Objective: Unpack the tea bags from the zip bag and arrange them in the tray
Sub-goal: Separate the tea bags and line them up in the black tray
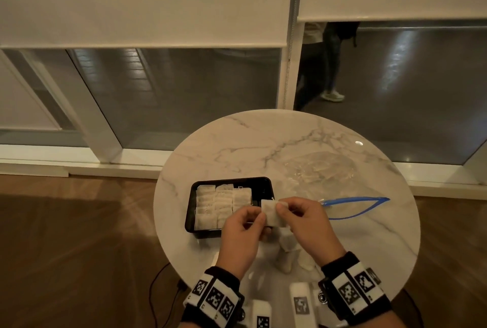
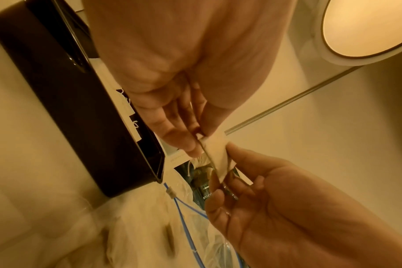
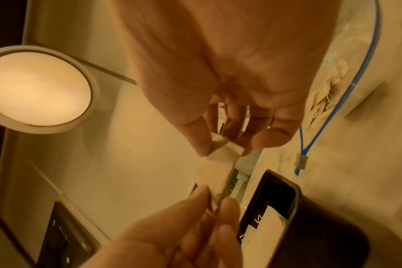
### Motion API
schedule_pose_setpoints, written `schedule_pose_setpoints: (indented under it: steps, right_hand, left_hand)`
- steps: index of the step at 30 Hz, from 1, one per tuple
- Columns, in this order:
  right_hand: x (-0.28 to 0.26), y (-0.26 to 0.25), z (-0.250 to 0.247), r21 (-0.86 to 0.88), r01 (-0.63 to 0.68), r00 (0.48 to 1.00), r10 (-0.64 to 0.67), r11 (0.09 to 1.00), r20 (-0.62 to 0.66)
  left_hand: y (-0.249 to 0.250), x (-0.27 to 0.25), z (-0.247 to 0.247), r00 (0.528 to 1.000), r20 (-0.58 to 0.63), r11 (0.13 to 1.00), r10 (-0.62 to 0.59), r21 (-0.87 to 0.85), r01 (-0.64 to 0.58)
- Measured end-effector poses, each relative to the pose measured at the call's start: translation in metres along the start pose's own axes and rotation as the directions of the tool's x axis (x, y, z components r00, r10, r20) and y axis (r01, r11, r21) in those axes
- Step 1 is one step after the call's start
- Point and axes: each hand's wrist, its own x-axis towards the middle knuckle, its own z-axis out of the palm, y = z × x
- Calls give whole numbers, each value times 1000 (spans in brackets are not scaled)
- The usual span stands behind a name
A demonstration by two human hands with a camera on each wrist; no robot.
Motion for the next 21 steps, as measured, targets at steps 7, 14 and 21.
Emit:
schedule_pose_setpoints:
  steps: [7,14,21]
  right_hand:
    - [12,3,14,-114,23,1000,-22,993,15]
    - [29,11,31,-454,83,996,-83,887,18]
    - [58,6,54,-681,166,972,-2,713,235]
  left_hand:
    - [-10,6,-28,996,-78,905,54,425,-16]
    - [-32,9,-56,994,-29,242,109,970,2]
    - [-38,9,-54,999,-35,238,25,971,28]
